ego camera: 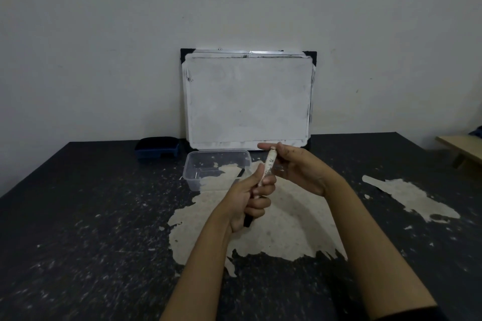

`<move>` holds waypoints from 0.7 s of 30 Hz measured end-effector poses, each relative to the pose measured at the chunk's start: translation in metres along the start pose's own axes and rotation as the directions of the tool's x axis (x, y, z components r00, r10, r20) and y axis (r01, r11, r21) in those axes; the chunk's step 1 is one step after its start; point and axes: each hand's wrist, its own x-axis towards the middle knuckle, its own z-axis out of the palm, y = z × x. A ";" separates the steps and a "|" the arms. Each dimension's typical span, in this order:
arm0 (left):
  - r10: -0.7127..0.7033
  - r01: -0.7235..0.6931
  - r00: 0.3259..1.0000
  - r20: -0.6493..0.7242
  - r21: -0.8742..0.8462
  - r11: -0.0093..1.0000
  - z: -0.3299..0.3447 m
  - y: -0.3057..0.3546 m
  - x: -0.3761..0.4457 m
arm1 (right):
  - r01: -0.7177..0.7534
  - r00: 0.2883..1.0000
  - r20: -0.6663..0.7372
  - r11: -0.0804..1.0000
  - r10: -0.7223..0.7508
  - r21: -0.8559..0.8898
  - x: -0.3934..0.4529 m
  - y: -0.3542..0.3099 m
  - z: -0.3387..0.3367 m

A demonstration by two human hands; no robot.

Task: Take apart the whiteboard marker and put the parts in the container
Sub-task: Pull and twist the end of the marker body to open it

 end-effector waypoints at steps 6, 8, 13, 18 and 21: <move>0.019 -0.015 0.998 -0.064 0.063 0.998 0.003 -0.003 0.001 | 0.023 0.992 -0.128 1.000 -0.024 -0.006 0.003 0.001 0.005; 0.047 -0.030 0.991 -0.127 0.135 0.990 0.004 -0.004 0.003 | 0.021 0.984 -0.175 1.000 -0.023 -0.014 0.004 0.002 0.005; 0.099 -0.019 0.958 -0.270 0.284 0.959 0.007 -0.005 0.009 | 0.014 0.965 -0.259 0.996 -0.037 -0.091 0.005 0.007 0.008; 0.188 0.002 0.895 -0.404 0.425 0.905 0.007 -0.009 0.012 | 0.032 0.934 -0.355 0.998 -0.049 -0.053 0.007 0.009 0.019; 0.278 -0.016 0.856 -0.435 0.515 0.857 0.006 -0.012 0.011 | 0.016 0.926 -0.375 0.999 -0.028 -0.036 0.009 0.009 0.022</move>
